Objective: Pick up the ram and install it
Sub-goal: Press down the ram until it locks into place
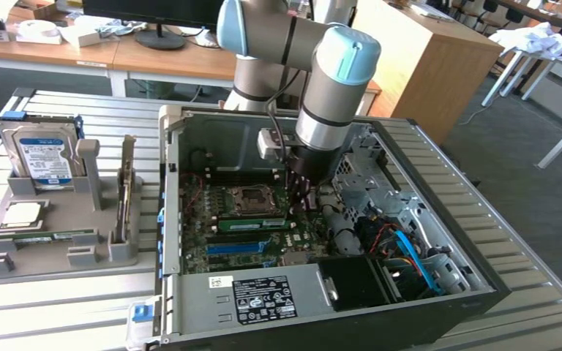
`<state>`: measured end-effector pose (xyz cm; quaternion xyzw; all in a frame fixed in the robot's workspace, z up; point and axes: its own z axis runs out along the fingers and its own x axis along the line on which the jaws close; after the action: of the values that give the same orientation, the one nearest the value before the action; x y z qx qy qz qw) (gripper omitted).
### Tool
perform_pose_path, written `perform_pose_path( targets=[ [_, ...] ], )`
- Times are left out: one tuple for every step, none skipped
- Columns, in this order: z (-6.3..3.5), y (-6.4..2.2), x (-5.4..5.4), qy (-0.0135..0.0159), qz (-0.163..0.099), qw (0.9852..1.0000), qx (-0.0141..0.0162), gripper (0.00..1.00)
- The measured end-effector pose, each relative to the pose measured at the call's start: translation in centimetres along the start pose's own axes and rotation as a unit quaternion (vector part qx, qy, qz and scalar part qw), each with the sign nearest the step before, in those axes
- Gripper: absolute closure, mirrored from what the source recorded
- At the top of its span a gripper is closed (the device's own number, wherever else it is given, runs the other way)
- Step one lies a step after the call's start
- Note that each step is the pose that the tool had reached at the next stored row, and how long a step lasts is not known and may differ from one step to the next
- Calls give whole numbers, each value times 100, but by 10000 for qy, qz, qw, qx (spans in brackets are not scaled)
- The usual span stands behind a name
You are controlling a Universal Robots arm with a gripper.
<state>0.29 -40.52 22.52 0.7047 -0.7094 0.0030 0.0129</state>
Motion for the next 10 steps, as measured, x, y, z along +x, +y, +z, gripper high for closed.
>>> perform_pose_path(
  targets=[
    [1,0,0,-1,0,10000,0,90],
    [3,0,0,-1,0,10000,0,90],
    [6,0,-1,-2,0,10000,1,90],
    [9,0,0,-1,0,10000,1,90],
    [12,0,0,0,0,10000,0,90],
    [13,0,0,0,0,10000,0,90],
    [13,0,0,0,0,10000,0,90],
    [13,0,0,0,0,10000,0,90],
    [14,0,0,0,0,10000,0,90],
    [18,0,-1,-1,0,10000,1,90]
  ],
)
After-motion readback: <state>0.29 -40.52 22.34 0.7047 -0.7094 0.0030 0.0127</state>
